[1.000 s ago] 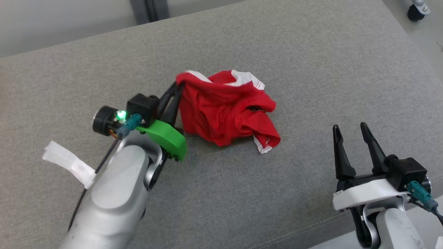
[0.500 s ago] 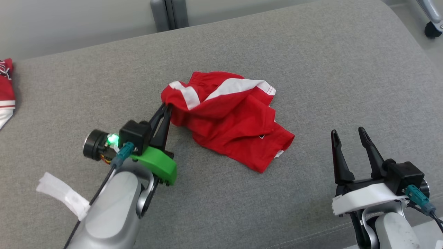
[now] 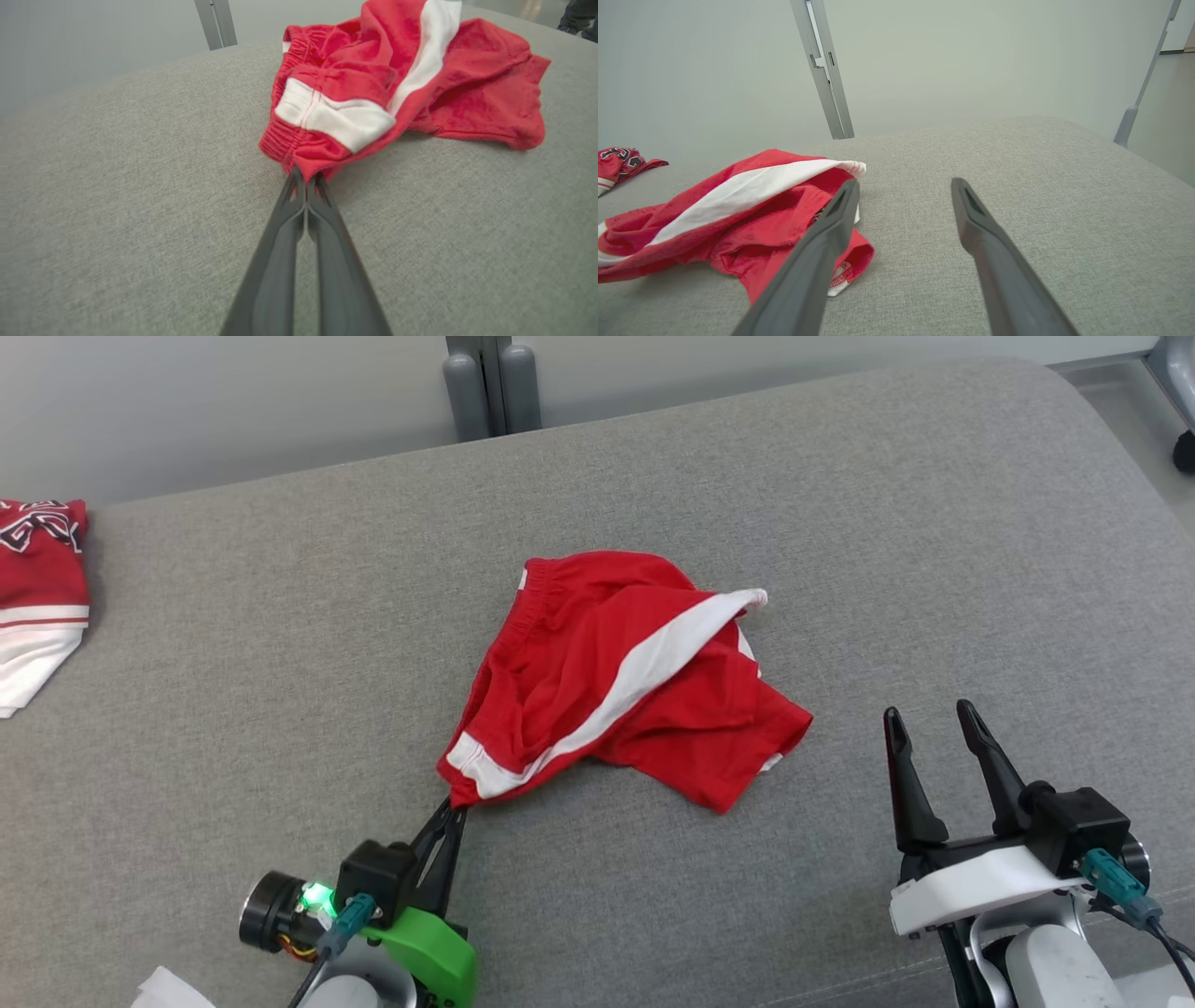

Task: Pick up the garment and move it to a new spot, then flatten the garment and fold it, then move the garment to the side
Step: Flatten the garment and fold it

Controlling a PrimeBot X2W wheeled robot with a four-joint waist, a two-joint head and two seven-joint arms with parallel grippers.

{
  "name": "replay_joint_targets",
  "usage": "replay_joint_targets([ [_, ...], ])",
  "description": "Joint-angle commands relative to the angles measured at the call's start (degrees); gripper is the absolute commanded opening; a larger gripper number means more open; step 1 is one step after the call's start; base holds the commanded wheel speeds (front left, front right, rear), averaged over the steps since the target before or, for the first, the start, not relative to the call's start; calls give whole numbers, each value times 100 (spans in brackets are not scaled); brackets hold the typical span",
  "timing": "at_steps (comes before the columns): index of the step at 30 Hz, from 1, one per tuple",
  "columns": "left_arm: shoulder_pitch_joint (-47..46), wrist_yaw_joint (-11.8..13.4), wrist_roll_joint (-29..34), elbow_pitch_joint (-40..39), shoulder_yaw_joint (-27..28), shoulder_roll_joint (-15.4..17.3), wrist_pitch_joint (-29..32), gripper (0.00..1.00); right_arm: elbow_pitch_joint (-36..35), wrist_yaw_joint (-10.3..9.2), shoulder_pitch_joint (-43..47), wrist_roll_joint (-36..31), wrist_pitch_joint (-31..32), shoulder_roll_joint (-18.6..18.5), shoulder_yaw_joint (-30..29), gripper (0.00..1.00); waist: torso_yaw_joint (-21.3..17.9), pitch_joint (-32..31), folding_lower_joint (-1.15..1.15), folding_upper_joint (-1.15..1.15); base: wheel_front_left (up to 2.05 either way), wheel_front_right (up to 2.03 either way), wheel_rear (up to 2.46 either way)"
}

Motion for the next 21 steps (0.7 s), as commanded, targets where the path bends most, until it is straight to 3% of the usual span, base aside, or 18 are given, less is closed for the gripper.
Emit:
replay_joint_targets([
  [1, 144, 42, -2, 37, 45, 21, -5, 0, 17, -6, 34, -36, -18, -13, 9, 100, 9, -15, 0, 0, 0, 0, 0],
  [11, 405, 63, -139, 211, 360, -123, -4, 0, 46, -6, 47, -55, -18, -13, -9, 100, 42, -45, 0, 0, 0, 0, 0],
  [13, 429, 82, -169, 128, 478, -171, -5, 49, 47, -6, 49, -62, -18, -12, -24, 100, 57, -57, 0, 0, 0, 0, 0],
  [14, 453, 81, -200, 83, 542, -204, -5, 100, 50, -6, 45, -63, -18, -13, -27, 100, 64, -63, 0, 0, 0, 0, 0],
  [21, 710, 1, -288, -432, 1042, -358, -5, 100, 60, -6, 61, -79, -18, -13, -85, 100, 166, -174, 0, 0, 0, 0, 0],
])
